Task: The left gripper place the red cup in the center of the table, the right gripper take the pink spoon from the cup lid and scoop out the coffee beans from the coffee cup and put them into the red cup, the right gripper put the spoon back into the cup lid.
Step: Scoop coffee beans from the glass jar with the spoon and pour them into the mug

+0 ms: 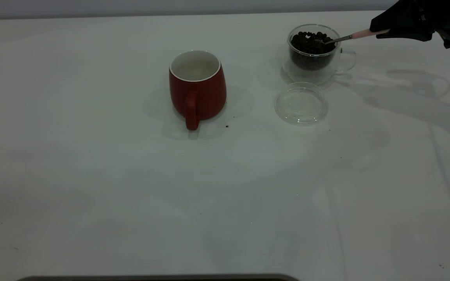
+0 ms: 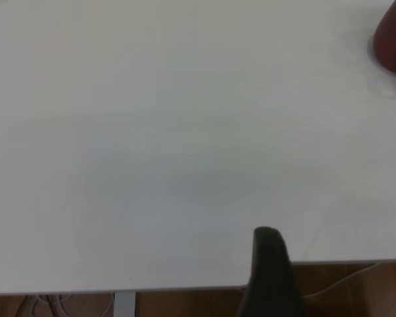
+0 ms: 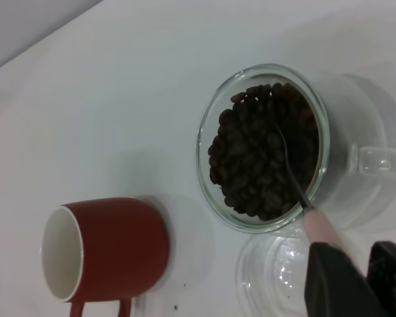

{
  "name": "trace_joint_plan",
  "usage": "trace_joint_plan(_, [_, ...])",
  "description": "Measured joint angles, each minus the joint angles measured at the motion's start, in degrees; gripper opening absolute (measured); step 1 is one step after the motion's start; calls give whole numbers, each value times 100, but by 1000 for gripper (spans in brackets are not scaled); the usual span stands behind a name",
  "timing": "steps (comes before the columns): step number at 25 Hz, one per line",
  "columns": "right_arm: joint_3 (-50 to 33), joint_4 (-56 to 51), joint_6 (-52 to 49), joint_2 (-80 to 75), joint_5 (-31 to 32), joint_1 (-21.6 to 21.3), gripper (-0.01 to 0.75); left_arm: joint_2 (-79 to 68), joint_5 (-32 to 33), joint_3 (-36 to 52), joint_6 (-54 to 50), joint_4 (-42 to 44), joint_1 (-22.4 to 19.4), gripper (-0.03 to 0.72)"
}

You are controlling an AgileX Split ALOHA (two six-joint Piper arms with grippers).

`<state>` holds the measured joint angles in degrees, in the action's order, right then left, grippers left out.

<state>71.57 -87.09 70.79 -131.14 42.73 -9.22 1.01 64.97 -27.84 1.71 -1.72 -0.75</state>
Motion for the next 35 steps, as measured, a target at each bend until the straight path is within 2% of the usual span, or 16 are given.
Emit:
trace_joint_plan(12, [6,-38,-363,-161,540,-283,113,0,0,0,0,0,0,586])
trace_joint_plan(20, [6,-478,-381,-516,832,-304,113,0,0,0,0,0,0,586])
trace_joint_plan(35, [6,-955,-570,-946,1698,-601,113,0,0,0,-9,0,0,586])
